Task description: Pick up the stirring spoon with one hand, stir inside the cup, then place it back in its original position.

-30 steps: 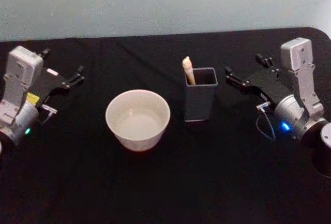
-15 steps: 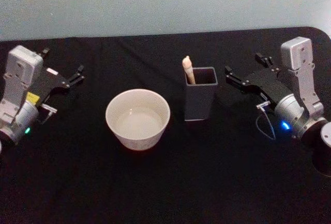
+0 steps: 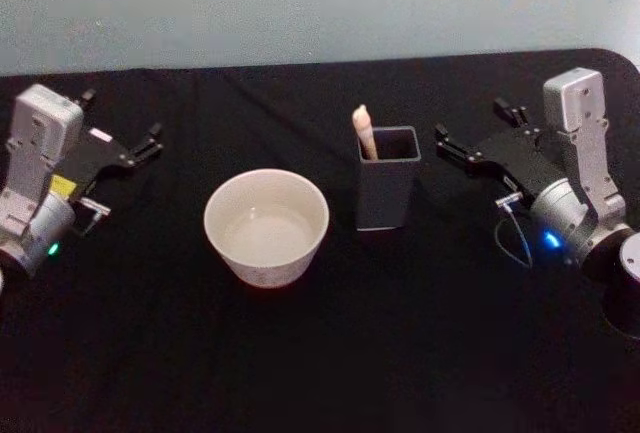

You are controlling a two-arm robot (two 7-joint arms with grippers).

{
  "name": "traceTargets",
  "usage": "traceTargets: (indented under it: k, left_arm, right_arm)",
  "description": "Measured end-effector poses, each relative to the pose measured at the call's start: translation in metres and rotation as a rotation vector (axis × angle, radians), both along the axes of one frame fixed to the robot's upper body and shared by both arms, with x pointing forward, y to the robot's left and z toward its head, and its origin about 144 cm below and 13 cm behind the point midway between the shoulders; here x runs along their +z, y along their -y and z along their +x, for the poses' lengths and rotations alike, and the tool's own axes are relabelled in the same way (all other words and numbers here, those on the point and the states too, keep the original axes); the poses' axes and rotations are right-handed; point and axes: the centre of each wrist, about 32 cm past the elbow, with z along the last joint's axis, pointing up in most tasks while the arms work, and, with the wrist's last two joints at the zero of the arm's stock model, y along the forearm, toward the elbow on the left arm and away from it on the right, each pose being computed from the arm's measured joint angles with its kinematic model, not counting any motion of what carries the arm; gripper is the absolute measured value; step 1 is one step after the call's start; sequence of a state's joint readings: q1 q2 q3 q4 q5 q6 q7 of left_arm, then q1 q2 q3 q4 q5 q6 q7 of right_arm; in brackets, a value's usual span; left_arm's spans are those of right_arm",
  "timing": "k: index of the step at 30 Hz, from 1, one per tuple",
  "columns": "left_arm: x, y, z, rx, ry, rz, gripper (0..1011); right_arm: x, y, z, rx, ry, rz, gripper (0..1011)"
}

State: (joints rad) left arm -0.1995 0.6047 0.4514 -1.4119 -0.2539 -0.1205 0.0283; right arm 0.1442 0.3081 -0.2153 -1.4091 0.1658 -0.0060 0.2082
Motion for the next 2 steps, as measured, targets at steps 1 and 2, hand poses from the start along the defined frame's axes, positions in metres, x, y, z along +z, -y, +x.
traceTargets:
  k: [1, 2]
  left_arm:
    - [0.0000, 0.0000, 0.0000, 0.000, 0.000, 0.000, 1001]
    - [0.0000, 0.0000, 0.0000, 0.000, 0.000, 0.000, 1001]
  right_arm:
    - [0.0000, 0.0000, 0.0000, 0.000, 0.000, 0.000, 1000]
    - [0.0000, 0.0000, 0.0000, 0.000, 0.000, 0.000, 1000]
